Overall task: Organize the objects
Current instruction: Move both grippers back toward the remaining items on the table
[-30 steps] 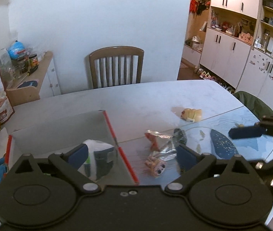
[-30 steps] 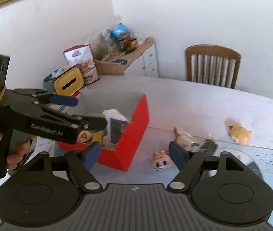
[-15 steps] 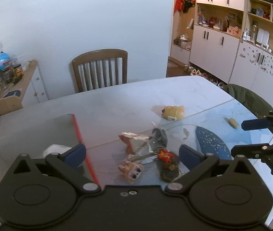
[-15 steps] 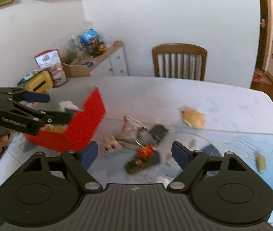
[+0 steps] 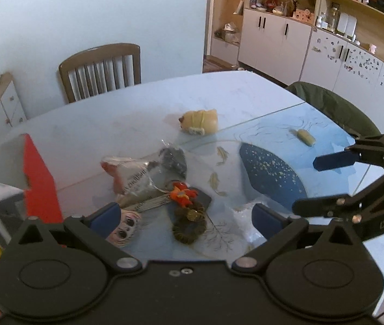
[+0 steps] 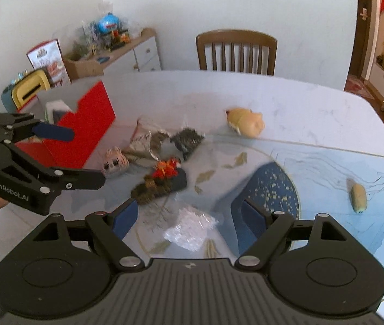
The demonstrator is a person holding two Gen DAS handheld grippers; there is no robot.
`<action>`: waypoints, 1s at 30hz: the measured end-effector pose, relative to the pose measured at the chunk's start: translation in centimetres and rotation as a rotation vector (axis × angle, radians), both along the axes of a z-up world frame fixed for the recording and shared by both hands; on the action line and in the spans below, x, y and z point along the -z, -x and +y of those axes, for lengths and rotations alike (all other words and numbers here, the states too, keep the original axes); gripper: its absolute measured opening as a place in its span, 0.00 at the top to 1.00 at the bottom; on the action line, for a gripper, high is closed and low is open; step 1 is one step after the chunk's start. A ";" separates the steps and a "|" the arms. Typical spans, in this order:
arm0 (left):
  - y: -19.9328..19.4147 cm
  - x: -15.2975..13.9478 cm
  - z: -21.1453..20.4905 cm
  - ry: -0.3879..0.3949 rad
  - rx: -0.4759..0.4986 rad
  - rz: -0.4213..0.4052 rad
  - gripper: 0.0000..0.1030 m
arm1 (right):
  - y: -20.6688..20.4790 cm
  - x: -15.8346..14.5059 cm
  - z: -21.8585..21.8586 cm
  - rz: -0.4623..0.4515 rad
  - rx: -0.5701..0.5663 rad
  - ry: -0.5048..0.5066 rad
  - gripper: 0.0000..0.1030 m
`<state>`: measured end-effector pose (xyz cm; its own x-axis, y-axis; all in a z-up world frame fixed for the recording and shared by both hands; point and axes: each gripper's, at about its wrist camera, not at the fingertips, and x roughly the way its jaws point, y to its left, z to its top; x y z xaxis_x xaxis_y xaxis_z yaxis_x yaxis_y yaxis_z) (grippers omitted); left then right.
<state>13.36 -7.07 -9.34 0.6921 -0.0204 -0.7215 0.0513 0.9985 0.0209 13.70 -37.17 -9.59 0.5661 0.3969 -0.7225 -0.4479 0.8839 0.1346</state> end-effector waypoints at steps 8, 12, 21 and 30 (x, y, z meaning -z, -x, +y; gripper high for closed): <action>-1.6 3.0 -0.9 -0.005 0.011 0.023 0.01 | -1.6 3.0 -0.1 0.055 -0.052 0.008 0.19; -2.3 4.2 -0.7 -0.006 -0.011 0.042 0.01 | -2.1 4.5 0.4 0.080 -0.086 0.028 0.19; -3.9 6.8 -0.3 0.019 -0.057 0.093 0.13 | -3.6 7.0 1.7 0.119 -0.105 0.026 0.19; -4.6 8.0 -0.9 0.005 -0.040 0.123 0.34 | -4.2 8.3 2.8 0.120 -0.142 0.054 0.19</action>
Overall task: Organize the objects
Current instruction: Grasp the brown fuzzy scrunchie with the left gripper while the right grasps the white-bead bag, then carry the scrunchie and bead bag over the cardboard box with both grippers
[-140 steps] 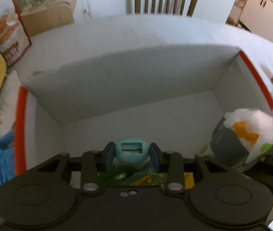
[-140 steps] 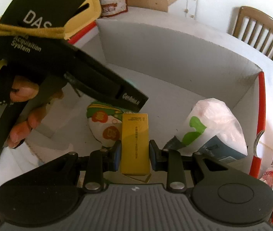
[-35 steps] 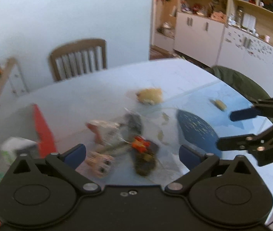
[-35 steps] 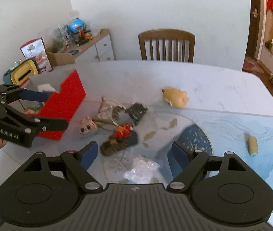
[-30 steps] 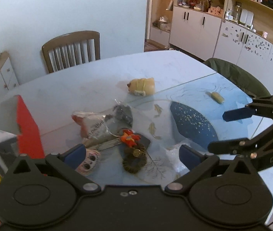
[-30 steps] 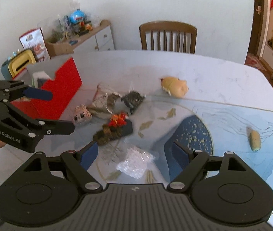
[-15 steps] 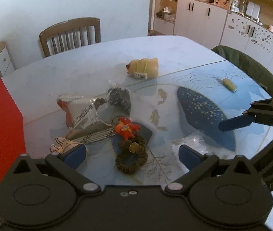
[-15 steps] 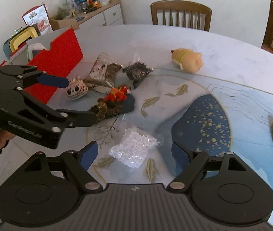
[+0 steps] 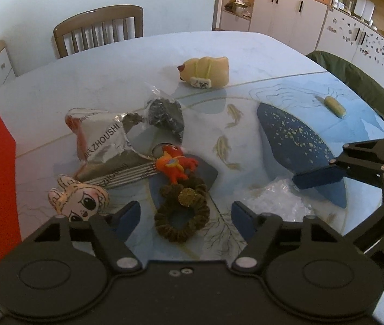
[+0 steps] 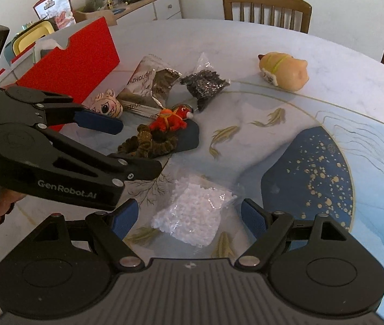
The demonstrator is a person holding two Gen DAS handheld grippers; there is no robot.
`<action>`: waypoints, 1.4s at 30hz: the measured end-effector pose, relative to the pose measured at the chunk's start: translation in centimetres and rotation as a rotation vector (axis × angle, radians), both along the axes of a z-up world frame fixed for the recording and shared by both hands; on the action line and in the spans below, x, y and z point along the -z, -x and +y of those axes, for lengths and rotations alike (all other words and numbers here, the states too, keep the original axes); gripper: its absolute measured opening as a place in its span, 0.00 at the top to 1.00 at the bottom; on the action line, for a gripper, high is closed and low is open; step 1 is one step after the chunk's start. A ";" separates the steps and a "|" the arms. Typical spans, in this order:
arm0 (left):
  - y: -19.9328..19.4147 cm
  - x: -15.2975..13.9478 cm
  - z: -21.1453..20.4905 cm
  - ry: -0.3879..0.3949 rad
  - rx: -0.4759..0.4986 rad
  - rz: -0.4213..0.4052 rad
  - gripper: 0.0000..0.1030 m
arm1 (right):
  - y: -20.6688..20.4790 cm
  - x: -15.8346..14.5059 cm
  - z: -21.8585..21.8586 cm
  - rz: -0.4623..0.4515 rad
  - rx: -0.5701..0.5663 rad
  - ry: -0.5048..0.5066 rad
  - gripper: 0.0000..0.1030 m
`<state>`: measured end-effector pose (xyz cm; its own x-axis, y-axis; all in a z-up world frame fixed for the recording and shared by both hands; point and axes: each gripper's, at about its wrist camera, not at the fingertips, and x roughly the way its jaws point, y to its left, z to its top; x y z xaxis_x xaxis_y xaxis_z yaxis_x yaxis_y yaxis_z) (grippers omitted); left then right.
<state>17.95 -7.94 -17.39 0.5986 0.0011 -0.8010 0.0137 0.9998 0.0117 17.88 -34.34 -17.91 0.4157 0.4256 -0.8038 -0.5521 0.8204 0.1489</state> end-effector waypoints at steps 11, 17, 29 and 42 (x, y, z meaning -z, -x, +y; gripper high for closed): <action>-0.1 0.3 0.0 -0.005 0.003 0.027 0.70 | 0.0 0.2 0.3 -0.029 -0.016 0.023 0.43; -0.1 0.0 0.1 0.027 0.013 0.028 0.89 | 0.1 0.0 -0.2 -0.025 -0.008 0.012 0.55; 1.1 -2.6 0.5 0.092 0.000 0.005 0.92 | 0.6 -2.4 -1.6 -0.015 0.031 -0.062 0.70; 2.9 -8.2 1.1 0.168 0.000 -0.080 0.92 | 2.2 -7.0 -2.3 -0.064 0.039 -0.123 0.70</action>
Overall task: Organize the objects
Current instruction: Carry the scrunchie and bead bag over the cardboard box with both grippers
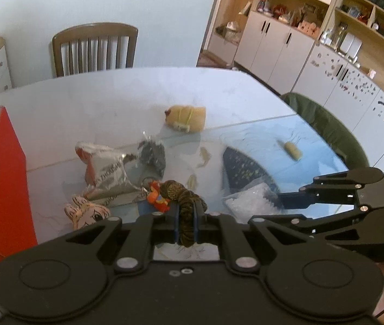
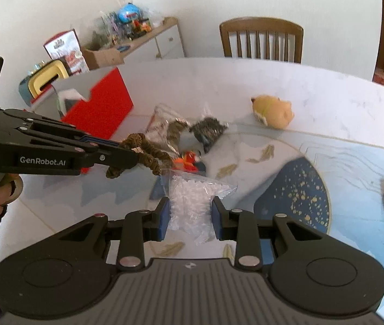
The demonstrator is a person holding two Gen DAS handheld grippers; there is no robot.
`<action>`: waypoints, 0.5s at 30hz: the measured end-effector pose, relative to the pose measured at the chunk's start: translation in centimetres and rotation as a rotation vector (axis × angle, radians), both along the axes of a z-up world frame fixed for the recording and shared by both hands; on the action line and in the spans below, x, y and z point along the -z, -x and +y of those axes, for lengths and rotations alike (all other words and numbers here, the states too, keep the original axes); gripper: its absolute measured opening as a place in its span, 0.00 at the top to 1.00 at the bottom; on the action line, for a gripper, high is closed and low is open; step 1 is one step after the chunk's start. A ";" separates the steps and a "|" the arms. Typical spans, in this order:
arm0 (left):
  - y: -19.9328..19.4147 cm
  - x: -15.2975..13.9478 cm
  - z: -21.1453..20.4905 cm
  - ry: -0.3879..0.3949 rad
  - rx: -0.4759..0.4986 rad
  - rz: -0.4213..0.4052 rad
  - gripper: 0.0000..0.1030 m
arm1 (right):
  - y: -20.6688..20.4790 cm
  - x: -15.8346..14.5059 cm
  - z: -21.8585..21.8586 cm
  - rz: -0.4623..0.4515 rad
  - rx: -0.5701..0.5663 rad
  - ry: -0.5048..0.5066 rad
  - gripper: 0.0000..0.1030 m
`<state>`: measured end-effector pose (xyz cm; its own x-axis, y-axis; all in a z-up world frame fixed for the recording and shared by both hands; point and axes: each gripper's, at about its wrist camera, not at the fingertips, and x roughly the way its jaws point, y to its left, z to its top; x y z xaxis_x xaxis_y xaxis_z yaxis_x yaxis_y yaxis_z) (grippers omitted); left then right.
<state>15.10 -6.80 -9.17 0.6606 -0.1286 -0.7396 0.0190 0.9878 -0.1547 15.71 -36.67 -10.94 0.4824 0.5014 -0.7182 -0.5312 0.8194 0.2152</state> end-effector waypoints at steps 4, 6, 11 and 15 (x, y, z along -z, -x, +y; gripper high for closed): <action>0.8 -1.8 0.1 0.002 0.004 -0.029 0.92 | 0.5 -2.2 0.3 -0.027 -0.005 -0.010 0.70; 1.3 -2.7 0.2 0.000 0.005 -0.046 0.92 | 0.7 -3.3 0.5 -0.040 -0.005 -0.019 0.70; 2.5 -4.6 1.1 0.002 -0.004 -0.079 0.92 | 1.4 -5.9 1.5 -0.076 -0.013 -0.028 0.70; 3.6 -5.9 2.3 0.000 -0.015 -0.100 0.92 | 1.9 -7.5 3.0 -0.099 -0.031 -0.022 0.70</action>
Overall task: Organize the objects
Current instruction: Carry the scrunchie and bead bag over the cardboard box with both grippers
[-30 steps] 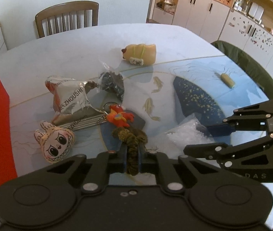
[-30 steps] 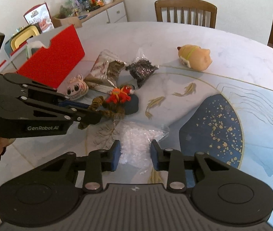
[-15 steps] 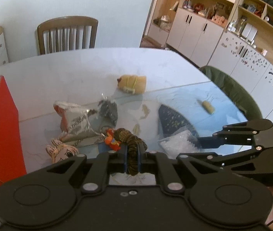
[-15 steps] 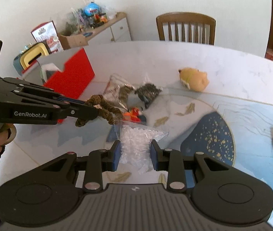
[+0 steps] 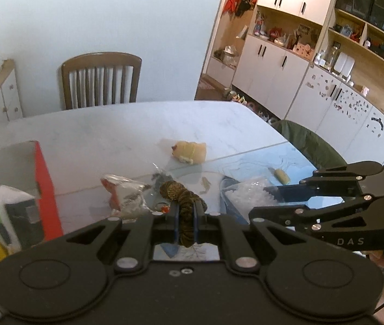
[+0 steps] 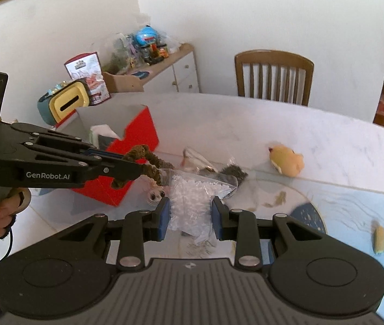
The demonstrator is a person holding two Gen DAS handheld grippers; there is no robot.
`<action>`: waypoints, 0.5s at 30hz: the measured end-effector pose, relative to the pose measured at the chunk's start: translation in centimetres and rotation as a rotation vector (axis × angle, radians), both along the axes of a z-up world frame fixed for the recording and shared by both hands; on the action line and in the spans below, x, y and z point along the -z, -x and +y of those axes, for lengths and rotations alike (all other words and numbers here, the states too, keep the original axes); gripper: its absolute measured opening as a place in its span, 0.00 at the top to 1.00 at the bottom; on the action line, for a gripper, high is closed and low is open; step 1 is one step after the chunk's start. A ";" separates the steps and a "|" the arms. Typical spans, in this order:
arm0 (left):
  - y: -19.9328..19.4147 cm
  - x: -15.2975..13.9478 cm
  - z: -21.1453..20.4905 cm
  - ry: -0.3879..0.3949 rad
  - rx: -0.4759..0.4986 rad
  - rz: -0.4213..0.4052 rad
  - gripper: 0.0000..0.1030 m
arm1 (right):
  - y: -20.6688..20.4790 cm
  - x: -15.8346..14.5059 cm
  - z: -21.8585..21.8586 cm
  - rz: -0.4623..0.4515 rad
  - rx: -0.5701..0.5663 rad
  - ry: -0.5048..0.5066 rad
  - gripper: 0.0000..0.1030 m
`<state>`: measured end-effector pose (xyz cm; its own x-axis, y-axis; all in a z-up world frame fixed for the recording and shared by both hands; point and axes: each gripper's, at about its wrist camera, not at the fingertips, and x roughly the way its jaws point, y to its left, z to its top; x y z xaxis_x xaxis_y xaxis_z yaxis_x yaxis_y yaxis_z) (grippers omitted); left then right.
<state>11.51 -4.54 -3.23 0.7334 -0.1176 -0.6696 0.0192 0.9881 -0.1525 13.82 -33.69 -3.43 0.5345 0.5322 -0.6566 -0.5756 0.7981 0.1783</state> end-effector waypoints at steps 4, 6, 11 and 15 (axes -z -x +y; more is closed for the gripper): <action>1.2 -1.1 1.6 -0.002 -0.015 -0.015 0.92 | 0.4 -1.3 1.9 -0.016 -0.016 -0.001 0.70; 1.8 -1.7 2.5 -0.004 -0.023 -0.020 0.92 | 0.5 -1.8 3.0 -0.022 -0.026 -0.003 0.70; 3.2 -2.8 5.0 -0.013 -0.042 -0.034 0.92 | 0.8 -3.0 6.2 -0.037 -0.053 -0.012 0.70; 4.4 -3.5 7.1 -0.013 -0.072 -0.042 0.92 | 0.9 -3.7 8.9 -0.048 -0.082 -0.018 0.70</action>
<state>7.15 2.58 0.31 0.7669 -0.0544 -0.6395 -0.0464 0.9891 -0.1398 12.88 -24.79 0.25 0.5196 0.5865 -0.6212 -0.6470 0.7450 0.1622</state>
